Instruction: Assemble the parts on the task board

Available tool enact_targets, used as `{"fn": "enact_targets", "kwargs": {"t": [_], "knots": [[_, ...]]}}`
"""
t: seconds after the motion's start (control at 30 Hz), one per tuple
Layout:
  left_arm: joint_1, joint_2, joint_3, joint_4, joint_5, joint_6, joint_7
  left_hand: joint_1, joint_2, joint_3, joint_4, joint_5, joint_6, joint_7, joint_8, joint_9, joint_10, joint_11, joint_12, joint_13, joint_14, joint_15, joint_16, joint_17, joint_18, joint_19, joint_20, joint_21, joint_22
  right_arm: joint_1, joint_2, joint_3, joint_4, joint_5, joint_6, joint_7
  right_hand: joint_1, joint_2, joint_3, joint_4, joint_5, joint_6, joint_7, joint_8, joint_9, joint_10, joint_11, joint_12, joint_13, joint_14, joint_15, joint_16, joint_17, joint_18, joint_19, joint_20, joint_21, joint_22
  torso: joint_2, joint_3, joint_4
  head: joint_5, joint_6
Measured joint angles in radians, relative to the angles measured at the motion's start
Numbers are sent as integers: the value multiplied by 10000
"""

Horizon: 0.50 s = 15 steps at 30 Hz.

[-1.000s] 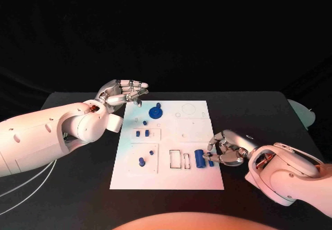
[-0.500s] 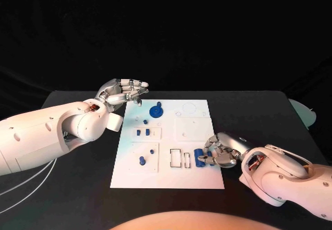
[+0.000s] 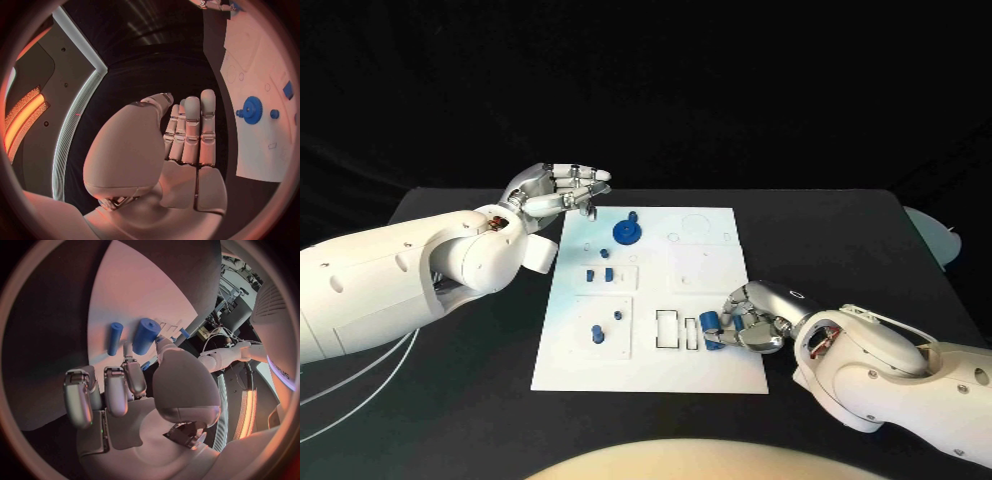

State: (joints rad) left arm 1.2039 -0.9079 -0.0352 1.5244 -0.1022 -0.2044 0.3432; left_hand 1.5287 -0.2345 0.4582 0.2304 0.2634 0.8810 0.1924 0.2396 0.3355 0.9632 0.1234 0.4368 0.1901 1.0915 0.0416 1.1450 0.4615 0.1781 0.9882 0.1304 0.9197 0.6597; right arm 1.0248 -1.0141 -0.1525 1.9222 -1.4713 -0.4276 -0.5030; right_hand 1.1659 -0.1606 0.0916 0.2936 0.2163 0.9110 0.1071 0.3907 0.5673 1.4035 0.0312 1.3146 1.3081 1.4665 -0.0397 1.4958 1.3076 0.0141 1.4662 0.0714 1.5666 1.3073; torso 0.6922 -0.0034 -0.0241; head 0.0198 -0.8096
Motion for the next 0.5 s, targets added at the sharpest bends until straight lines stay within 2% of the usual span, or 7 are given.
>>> {"fn": "enact_targets", "kwargs": {"t": [0.13, 0.23, 0.37, 0.5], "knots": [[0, -3, 0, 8, 0, 23, -21, 0, 0, 0, 0, 0, 0, 0, 0, 0, 0, 0, 0, 0, 0, 0, 0, 0, 0, 0, 0, 0, 0, -41, 112, 3, -52, -135, 26, -216, -25, 30, -93, -2, -52, 18, -19, 48, 52, 26, -26, 13, 0, 0, 0, 0, 0, 0, 0, 1, 0, 0, -1, 0, 0, 1, 8], [0, -13, 0, 14, 0, 37, -35, 0, 0, 0, 0, 0, 0, 0, 0, 0, 0, 0, 0, -1, 0, 0, 0, 1, 0, 0, 0, 0, 0, -50, 161, 15, -63, -218, 16, -340, 155, 207, -118, -26, -47, 35, -35, 117, 53, 48, -48, 52, -1, 0, 0, 0, -1, 0, -3, -2, 0, -1, 0, -4, 2, -11, 9], [0, -25, -1, 22, 0, 47, -49, 0, 0, 0, 0, 0, -36, 36, 0, 0, 0, 0, 0, -1, 0, 0, 0, 1, 0, 0, 0, 0, 1, -61, 207, 22, -65, -269, -3, -455, 228, 280, -145, 1, 38, 36, -34, 124, 73, 62, -63, 96, -1, 0, 1, 0, -1, -1, -24, -48, -1, 4, 0, -5, 0, -14, 5], [0, -45, -1, 40, 0, 51, -58, 0, 0, 0, 0, 0, -37, 36, 0, 0, 0, 0, 0, -1, 0, 0, 0, 1, 0, 0, 0, -36, -8, -69, 250, 27, -67, -261, -31, -535, 353, 404, -173, -27, 296, 69, -65, 202, 74, 101, -101, 154, -1, 0, 1, 38, -2, 0, 0, -72, -1, 7, 0, -13, -2, -12, -6]]}}
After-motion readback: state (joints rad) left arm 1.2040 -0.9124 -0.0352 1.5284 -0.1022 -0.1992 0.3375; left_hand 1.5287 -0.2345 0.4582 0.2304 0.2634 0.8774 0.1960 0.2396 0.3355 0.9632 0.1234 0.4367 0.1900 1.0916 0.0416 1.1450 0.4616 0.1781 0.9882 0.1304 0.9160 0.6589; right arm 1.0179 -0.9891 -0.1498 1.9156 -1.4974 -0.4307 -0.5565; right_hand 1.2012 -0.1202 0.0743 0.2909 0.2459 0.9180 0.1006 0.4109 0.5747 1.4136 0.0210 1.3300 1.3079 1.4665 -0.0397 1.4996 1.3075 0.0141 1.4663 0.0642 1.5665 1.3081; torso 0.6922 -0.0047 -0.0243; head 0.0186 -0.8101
